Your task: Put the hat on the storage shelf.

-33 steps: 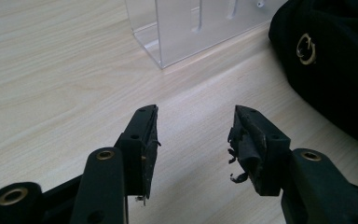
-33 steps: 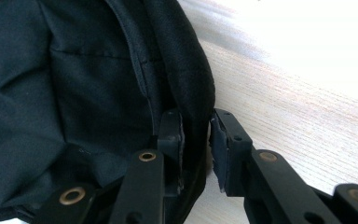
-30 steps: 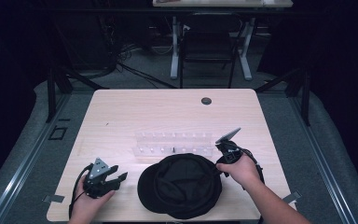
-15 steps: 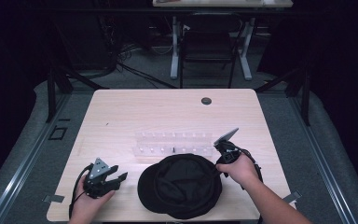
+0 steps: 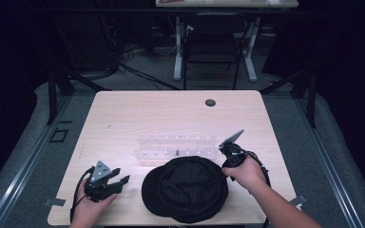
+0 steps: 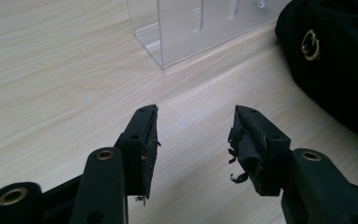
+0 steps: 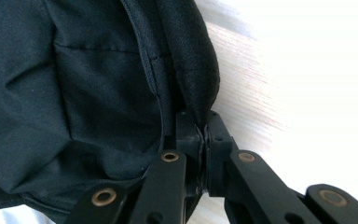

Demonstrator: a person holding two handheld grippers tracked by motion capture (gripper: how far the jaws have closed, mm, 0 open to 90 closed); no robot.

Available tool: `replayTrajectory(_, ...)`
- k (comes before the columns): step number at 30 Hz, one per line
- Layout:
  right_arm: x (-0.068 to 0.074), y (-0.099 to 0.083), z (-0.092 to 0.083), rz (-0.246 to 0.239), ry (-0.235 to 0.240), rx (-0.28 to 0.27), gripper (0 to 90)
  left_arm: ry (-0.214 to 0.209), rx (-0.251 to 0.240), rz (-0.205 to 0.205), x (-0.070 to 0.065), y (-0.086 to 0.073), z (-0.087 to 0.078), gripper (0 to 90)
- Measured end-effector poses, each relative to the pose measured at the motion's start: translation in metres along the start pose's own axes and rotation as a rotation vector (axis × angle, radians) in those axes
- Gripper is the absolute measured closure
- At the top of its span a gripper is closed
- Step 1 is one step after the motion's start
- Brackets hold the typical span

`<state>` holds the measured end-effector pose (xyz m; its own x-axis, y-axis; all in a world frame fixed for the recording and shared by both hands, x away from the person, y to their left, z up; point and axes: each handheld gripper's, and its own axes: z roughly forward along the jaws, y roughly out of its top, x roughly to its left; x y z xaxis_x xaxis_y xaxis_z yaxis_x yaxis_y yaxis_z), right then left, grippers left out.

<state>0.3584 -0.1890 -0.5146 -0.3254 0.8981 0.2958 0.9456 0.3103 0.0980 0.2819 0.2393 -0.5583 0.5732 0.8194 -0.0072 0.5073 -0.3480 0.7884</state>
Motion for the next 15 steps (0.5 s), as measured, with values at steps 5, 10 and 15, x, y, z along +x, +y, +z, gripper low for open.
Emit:
replayTrajectory(5, -0.001, -0.005, -0.01, 0.012, -0.015, -0.017, 87.8, 0.003, 0.0, 0.0, 0.0, 0.0, 0.0, 50.8)
replayTrajectory(10, -0.006, -0.009, -0.027, 0.0, -0.022, 0.007, 87.9, 0.003, 0.005, 0.001, 0.001, 0.0, 0.0, 50.4)
replayTrajectory(15, -0.008, -0.012, -0.041, 0.029, -0.015, -0.005, 88.0, 0.005, 0.004, -0.005, 0.001, 0.0, 0.0, 50.1)
